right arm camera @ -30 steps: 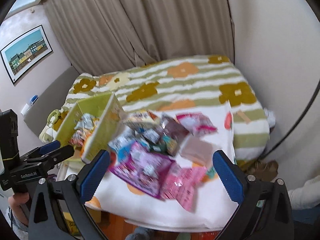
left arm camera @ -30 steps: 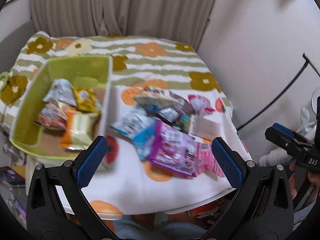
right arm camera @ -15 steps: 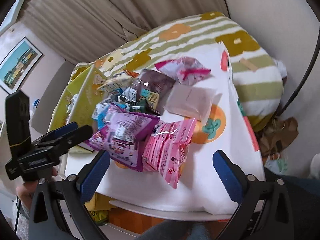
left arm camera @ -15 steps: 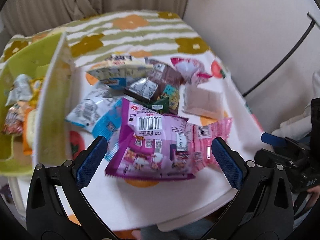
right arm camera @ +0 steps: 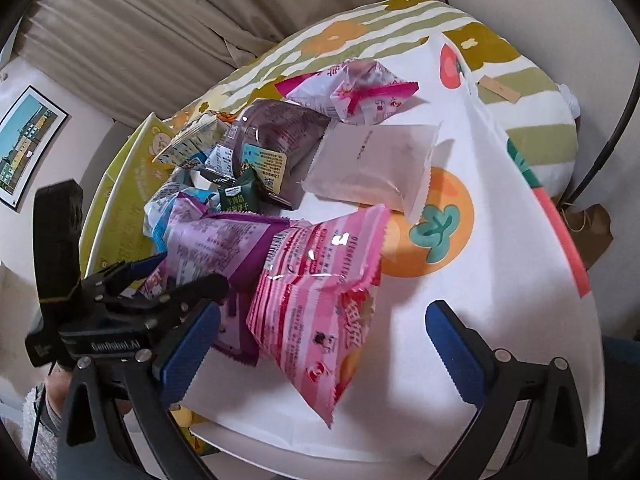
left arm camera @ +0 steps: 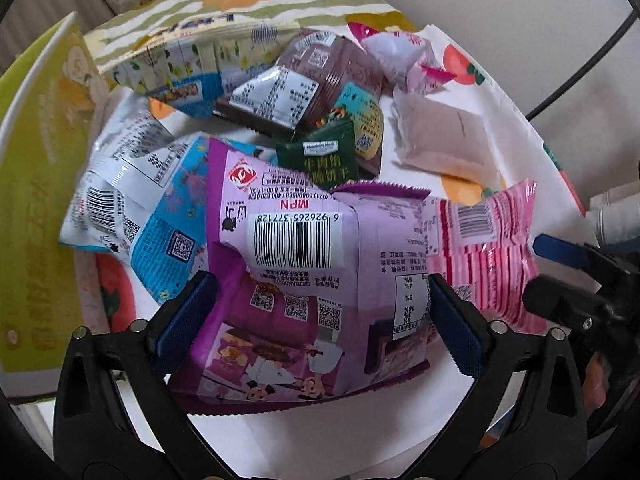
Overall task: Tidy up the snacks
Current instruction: 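Move the left tool to the purple bag while the right tool returns to the pile, then grasp the purple MPN bag with the left tool while the right tool grasps the pink striped bag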
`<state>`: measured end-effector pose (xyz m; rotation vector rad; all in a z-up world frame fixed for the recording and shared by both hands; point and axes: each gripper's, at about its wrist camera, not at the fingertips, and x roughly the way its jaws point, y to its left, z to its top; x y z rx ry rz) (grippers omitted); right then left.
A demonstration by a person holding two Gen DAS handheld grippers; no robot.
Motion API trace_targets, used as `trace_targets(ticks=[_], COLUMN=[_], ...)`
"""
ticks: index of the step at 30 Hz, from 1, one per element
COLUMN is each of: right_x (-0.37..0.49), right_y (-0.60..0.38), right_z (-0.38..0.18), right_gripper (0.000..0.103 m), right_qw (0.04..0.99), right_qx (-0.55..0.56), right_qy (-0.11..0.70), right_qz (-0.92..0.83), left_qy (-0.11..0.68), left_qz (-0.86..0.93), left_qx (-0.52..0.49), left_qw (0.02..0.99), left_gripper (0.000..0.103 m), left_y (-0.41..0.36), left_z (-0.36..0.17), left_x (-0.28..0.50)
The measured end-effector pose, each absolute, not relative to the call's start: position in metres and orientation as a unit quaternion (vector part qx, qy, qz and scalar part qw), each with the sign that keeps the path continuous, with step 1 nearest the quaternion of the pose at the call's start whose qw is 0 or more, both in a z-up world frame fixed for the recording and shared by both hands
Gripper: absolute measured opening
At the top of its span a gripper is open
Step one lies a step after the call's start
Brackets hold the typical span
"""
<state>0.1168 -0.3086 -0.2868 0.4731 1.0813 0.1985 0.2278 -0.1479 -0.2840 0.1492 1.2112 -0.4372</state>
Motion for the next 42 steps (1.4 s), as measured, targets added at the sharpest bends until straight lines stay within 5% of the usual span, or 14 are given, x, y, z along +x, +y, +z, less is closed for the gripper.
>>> trace_targets(ticks=[7,22,27,29,32,42], right_x=[0.127,0.143,0.145,0.146,0.15,0.131], right_y=[-0.3,-0.288,-0.289,-0.287,-0.28,-0.293], right_z=[-0.297,-0.314,-0.318,-0.317,-0.315,-0.293], right_gripper=[0.102,0.102,0.091,0.077,0.069,0.06], right_qw=[0.821,0.812,0.809,0.809,0.81,0.822], right_qx=[0.224,0.218,0.214,0.204,0.193,0.184], right_qy=[0.517,0.533,0.539,0.542,0.544,0.531], right_qz=[0.095,0.094,0.098,0.098,0.1,0.092], left_qy=[0.563,0.54,0.537,0.539,0.539,0.527], left_qz=[-0.21,-0.203,-0.197,-0.195,-0.193,-0.186], left_qx=[0.068,0.109,0.114,0.114,0.108,0.089], left_qw=[0.796,0.81,0.812,0.812,0.813,0.825], left_gripper=[0.082,0.075,0.075,0.075,0.075,0.075], left_y=[-0.141,-0.141,-0.137,-0.138,-0.137,-0.139], left_z=[-0.287,-0.269,-0.264,-0.265,-0.263,-0.238], left_x=[0.225,0.209,0.203,0.203,0.202,0.189])
